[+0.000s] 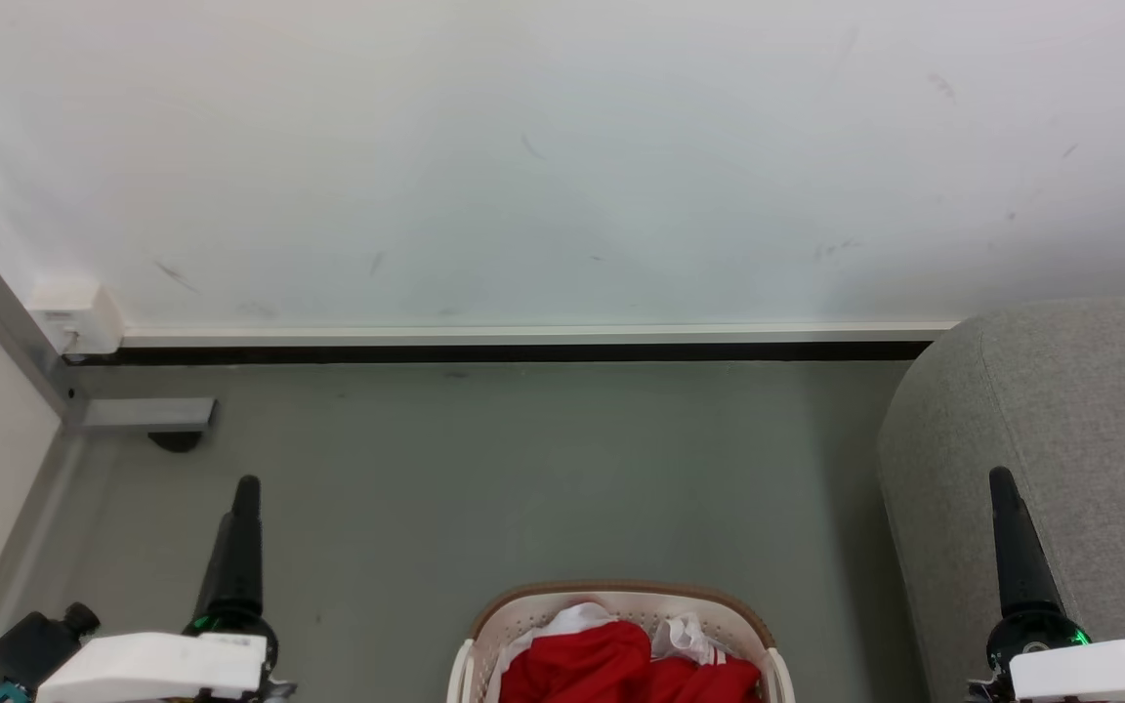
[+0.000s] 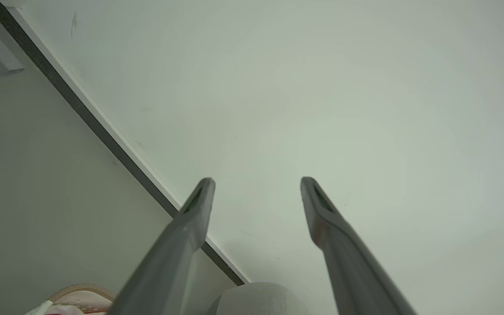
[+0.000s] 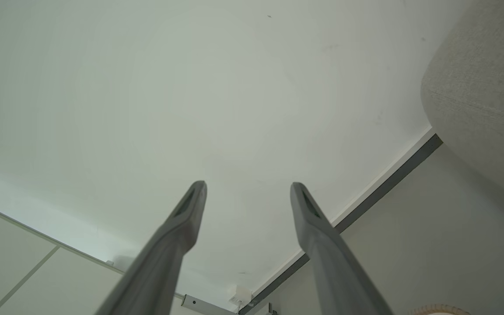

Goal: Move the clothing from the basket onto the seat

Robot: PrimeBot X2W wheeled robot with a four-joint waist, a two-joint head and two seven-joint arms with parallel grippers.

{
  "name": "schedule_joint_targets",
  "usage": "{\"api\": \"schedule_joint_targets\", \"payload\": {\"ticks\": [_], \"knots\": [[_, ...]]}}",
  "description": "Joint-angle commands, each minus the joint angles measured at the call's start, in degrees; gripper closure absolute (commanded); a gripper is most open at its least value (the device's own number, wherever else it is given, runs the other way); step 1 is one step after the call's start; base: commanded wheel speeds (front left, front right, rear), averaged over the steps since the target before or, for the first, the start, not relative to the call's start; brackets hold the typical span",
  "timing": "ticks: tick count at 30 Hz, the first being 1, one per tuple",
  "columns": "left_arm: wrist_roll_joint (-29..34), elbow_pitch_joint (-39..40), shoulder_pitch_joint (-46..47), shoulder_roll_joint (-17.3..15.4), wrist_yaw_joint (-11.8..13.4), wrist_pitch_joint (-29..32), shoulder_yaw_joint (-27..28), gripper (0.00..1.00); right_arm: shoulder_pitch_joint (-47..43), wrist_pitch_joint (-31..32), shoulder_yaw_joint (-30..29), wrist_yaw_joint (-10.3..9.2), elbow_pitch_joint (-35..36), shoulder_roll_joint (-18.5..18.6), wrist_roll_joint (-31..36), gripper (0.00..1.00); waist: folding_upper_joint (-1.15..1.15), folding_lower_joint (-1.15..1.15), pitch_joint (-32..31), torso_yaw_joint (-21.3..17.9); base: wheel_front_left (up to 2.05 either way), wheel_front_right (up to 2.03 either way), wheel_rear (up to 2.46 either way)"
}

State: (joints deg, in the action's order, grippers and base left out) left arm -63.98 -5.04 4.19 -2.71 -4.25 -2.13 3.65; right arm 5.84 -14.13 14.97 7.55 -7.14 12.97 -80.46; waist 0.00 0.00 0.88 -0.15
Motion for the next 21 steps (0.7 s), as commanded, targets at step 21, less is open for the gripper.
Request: {"api": "schedule_joint_targets", "payload": {"ticks": [21], "knots": [[26.7,0.5,-0.7,-0.7,-0.8,-4.5,-1.3,0.0,1.3,-0.4,-3.2,-0.05,-2.8,-3.0,31.6,0.0,0.0,0.0,-0.4,-0.2,0.0,0.0,0.0]]}}
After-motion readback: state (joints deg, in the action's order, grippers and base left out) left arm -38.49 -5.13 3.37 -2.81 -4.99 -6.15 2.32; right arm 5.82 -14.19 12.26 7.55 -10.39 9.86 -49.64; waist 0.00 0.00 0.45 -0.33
